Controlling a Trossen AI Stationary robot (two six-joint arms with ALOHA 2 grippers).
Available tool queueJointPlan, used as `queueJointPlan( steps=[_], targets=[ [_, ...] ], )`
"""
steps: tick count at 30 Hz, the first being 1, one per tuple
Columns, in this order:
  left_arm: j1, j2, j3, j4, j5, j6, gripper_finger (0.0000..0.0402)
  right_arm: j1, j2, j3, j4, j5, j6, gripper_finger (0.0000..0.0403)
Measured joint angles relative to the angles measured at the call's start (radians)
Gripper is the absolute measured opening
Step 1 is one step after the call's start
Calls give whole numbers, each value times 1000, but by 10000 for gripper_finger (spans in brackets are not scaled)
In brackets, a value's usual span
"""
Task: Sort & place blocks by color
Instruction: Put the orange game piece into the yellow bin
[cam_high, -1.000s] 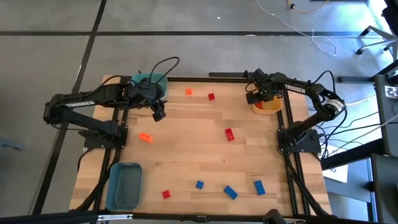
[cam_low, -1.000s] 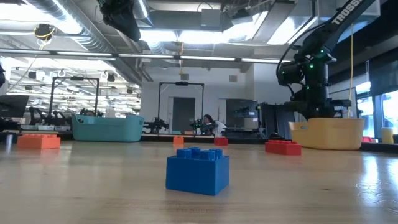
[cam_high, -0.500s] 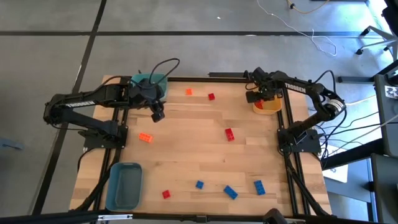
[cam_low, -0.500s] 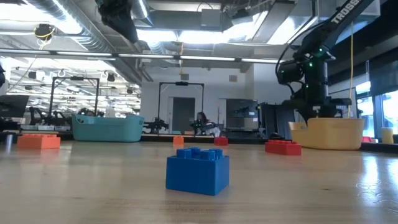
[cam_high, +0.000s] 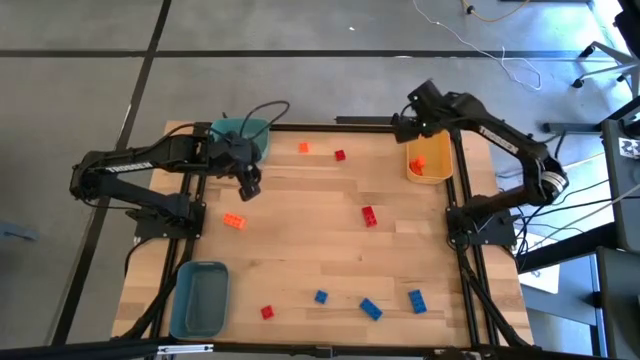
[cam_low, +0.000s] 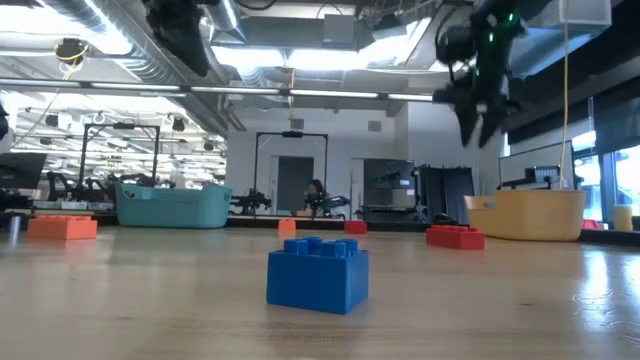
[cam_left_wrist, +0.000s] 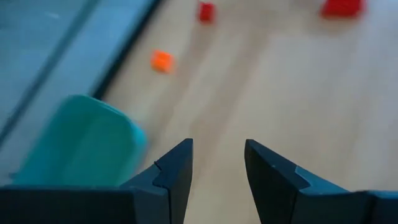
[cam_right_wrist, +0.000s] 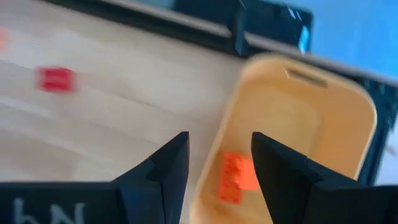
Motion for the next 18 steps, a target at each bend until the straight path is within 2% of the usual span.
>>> queueJointPlan(
  steps=[4, 9, 13, 18],
  targets=[
    [-1, 0, 0, -91, 150, 5, 139, 46, -34, 84, 4, -10, -20, 173],
    [-26, 0, 0, -272, 271, 55, 139, 93, -55, 154, 18, -12, -59, 173],
    [-64, 0, 0, -374, 309, 118, 139, 125, -58, 185, 27, -12, -109, 173],
    [-113, 0, 0, -391, 308, 149, 139, 151, -58, 193, 36, -13, -137, 173]
  ],
)
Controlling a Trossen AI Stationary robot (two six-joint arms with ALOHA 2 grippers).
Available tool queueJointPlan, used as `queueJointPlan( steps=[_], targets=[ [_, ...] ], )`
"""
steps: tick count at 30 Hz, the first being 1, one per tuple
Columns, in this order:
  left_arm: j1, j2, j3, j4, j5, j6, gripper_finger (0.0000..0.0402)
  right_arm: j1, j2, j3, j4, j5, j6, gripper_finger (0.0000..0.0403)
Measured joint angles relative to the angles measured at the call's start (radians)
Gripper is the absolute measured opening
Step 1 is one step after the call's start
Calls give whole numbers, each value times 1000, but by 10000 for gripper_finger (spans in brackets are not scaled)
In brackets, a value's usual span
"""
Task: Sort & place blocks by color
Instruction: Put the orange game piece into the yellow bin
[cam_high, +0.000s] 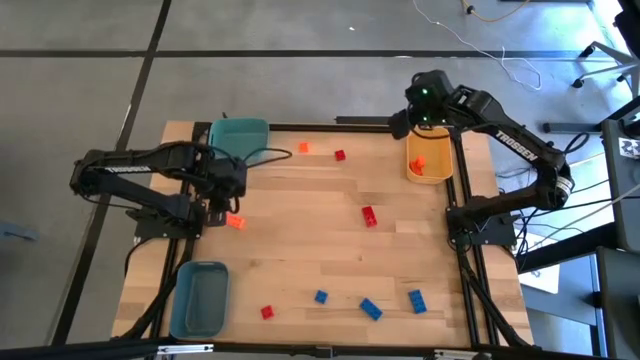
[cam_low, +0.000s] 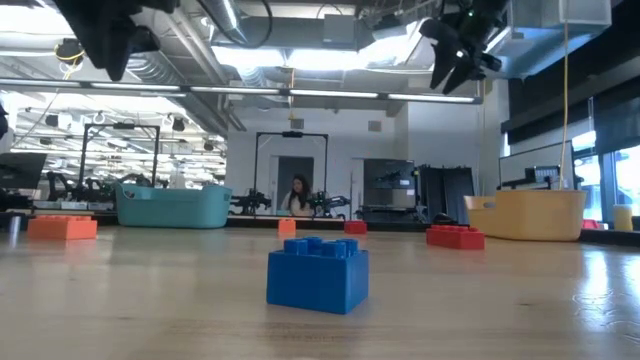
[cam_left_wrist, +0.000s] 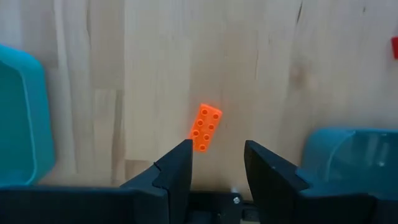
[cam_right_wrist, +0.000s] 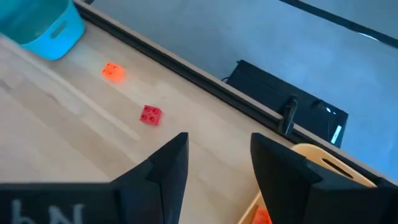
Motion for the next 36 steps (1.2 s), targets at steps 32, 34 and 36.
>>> queueJointPlan(
  steps=[32, 34, 36],
  targets=[
    [-131, 0, -201, 150, -1, -96, 139, 85, 0, 0, 81, -634, -439, 173],
    [-131, 0, -201, 160, -1, -96, 139, 85, 0, 0, 81, -635, -439, 173],
    [-131, 0, -201, 163, -1, -93, 139, 85, 0, 0, 81, -635, -439, 173]
  ],
)
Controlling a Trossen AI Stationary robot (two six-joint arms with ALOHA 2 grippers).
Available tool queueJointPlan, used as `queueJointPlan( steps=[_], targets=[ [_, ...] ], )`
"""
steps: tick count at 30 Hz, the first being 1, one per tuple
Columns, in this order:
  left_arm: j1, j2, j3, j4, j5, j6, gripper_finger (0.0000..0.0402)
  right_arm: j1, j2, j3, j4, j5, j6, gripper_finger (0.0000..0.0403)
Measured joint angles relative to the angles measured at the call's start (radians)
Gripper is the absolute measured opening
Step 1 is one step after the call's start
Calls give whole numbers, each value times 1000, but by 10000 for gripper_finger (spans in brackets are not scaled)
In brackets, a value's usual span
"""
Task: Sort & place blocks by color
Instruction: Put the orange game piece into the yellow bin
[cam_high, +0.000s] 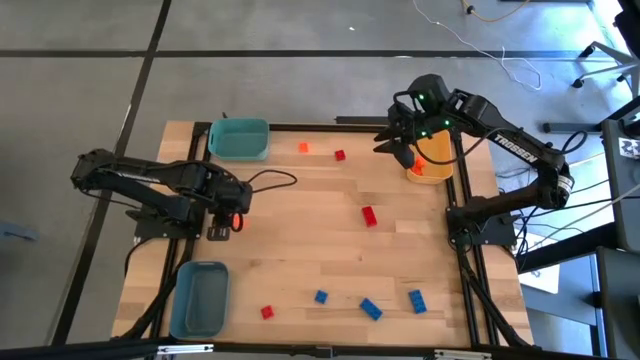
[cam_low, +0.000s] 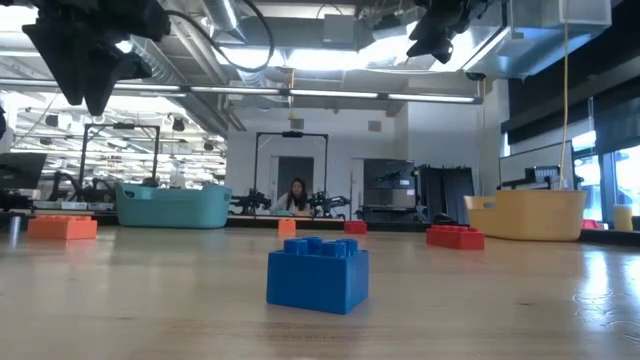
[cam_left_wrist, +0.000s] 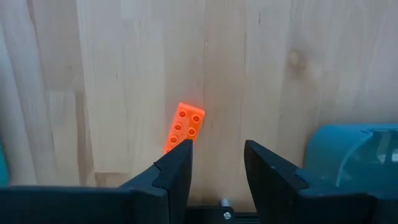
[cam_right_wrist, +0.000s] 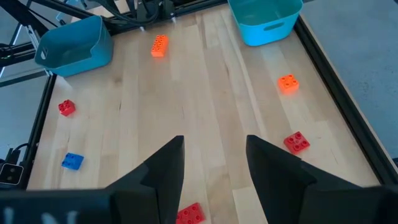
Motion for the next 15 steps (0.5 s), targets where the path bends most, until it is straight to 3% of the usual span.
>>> queueJointPlan(
  steps=[9, 15],
  targets=[
    [1, 0, 0, 48, -7, -173, 139, 0, 0, 0, 0, -1, 0, 173],
    [1, 0, 0, 19, 8, -204, 139, 0, 0, 0, -1, 0, 0, 173]
  ],
)
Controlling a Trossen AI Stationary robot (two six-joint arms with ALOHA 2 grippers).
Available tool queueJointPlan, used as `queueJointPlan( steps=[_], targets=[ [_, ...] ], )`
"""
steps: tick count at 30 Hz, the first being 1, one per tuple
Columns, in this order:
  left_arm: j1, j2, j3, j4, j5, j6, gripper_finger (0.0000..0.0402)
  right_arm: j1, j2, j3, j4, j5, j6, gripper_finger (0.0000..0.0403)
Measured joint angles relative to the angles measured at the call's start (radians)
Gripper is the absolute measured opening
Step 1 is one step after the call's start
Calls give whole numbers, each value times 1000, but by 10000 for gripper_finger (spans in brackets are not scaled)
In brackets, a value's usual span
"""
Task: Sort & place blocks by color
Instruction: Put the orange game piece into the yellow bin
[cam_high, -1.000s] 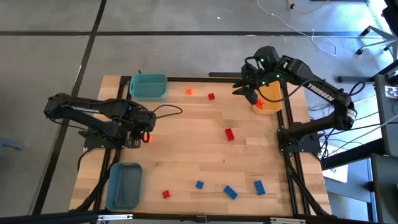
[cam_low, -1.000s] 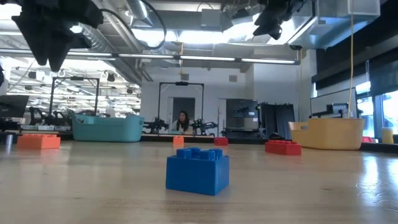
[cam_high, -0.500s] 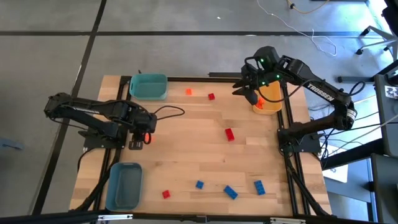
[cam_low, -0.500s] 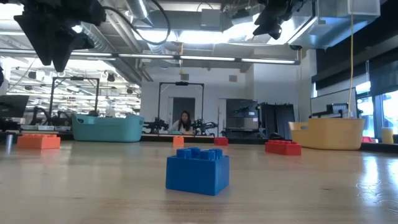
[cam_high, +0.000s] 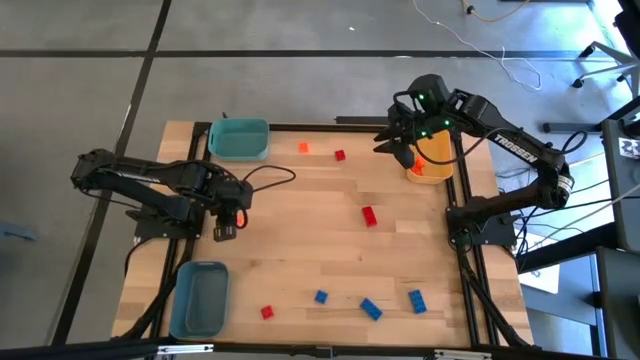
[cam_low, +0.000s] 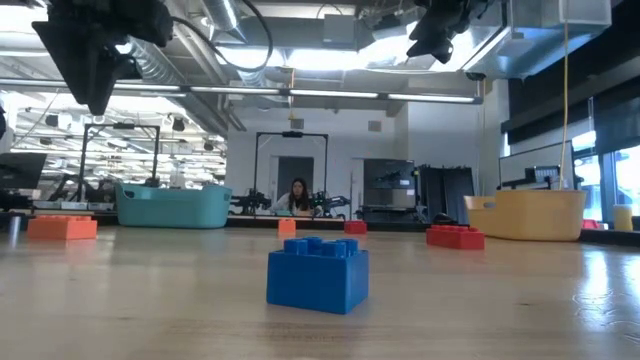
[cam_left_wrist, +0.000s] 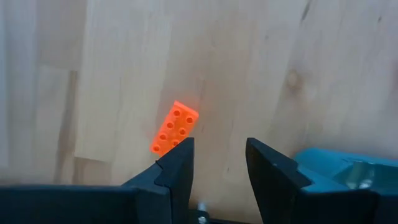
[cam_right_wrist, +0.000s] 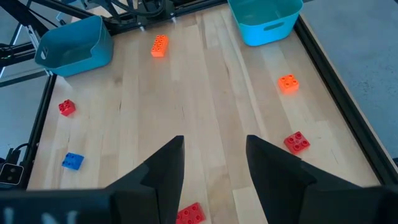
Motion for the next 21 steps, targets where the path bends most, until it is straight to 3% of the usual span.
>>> queueJointPlan(
  steps=[13, 21],
  targets=[
    [0, 0, 0, -38, -4, -181, 146, 0, 0, 0, 0, 0, 0, 173],
    [0, 0, 0, -35, -7, -175, 224, 0, 0, 0, 0, 0, 0, 173]
  ],
)
